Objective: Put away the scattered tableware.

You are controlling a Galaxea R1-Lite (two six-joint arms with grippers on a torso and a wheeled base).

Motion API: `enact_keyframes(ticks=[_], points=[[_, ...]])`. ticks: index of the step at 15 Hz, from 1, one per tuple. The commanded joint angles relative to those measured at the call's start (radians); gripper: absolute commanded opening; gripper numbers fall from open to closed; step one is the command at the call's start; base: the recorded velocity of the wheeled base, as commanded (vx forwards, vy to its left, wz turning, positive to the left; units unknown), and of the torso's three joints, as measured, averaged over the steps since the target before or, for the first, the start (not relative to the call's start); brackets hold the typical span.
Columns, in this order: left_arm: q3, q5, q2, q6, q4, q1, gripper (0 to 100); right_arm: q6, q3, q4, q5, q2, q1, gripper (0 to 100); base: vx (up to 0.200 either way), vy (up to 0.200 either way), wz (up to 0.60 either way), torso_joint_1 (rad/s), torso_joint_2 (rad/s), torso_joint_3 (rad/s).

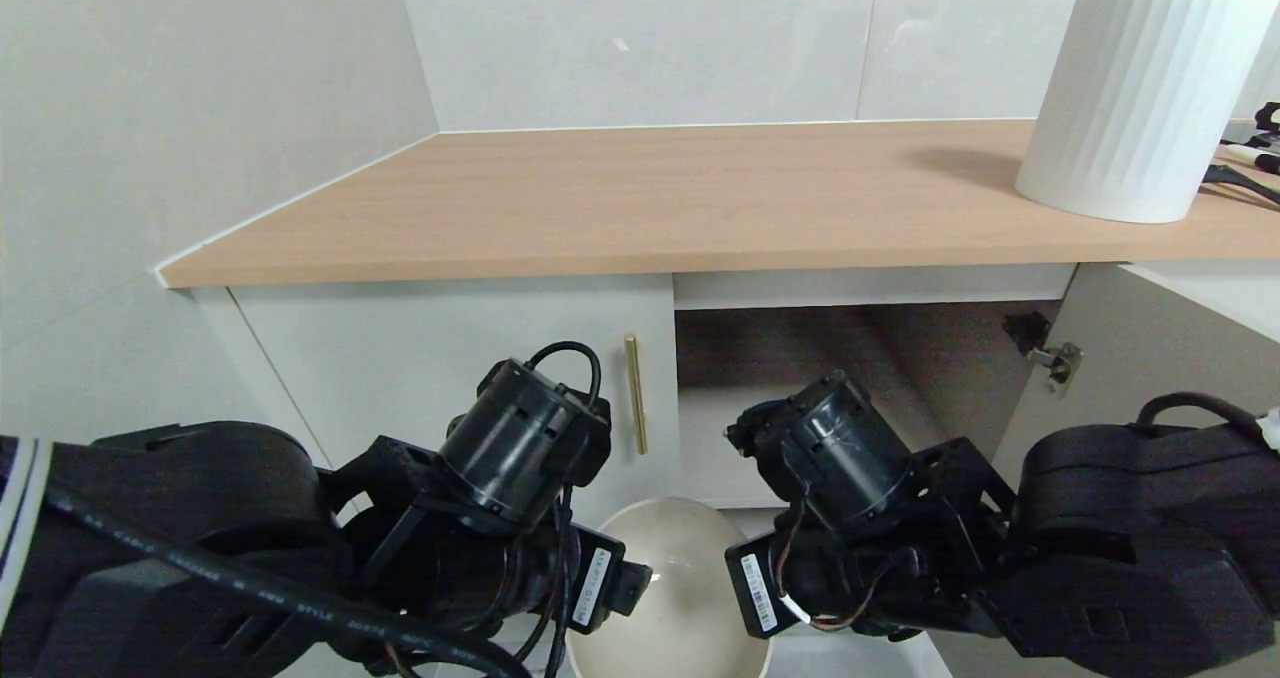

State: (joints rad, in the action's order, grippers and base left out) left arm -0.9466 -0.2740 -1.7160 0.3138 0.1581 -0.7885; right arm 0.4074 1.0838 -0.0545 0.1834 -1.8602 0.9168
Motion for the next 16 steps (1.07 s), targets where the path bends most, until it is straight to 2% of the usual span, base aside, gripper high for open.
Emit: enact_keyframes(ticks=[1, 4, 6, 8, 11, 16], points=[[0.0, -0.042, 0.019, 0.005, -0.028, 0.002, 100, 0.008, 0.002, -0.001, 0.019, -0.011, -0.079, 0, 0.0, 0.0, 0.0, 0.0, 0.0, 0.0], [0.0, -0.062, 0.047, 0.01, -0.037, 0.003, 100, 0.105, 0.108, -0.015, 0.042, -0.103, -0.225, 0, 0.0, 0.0, 0.0, 0.0, 0.0, 0.0], [0.0, -0.063, 0.055, 0.01, -0.037, 0.005, 100, 0.234, 0.252, -0.114, 0.059, -0.197, -0.322, 0, 0.0, 0.0, 0.0, 0.0, 0.0, 0.0], [0.0, -0.063, 0.055, 0.011, -0.037, 0.005, 100, 0.291, 0.349, -0.194, 0.096, -0.267, -0.371, 0, 0.0, 0.0, 0.0, 0.0, 0.0, 0.0], [-0.001, -0.063, 0.055, 0.011, -0.037, 0.006, 100, 0.321, 0.446, -0.2, 0.148, -0.356, -0.447, 0, 0.0, 0.0, 0.0, 0.0, 0.0, 0.0], [0.0, -0.063, 0.055, 0.011, -0.037, 0.011, 100, 0.343, 0.559, -0.2, 0.2, -0.478, -0.51, 0, 0.0, 0.0, 0.0, 0.0, 0.0, 0.0]])
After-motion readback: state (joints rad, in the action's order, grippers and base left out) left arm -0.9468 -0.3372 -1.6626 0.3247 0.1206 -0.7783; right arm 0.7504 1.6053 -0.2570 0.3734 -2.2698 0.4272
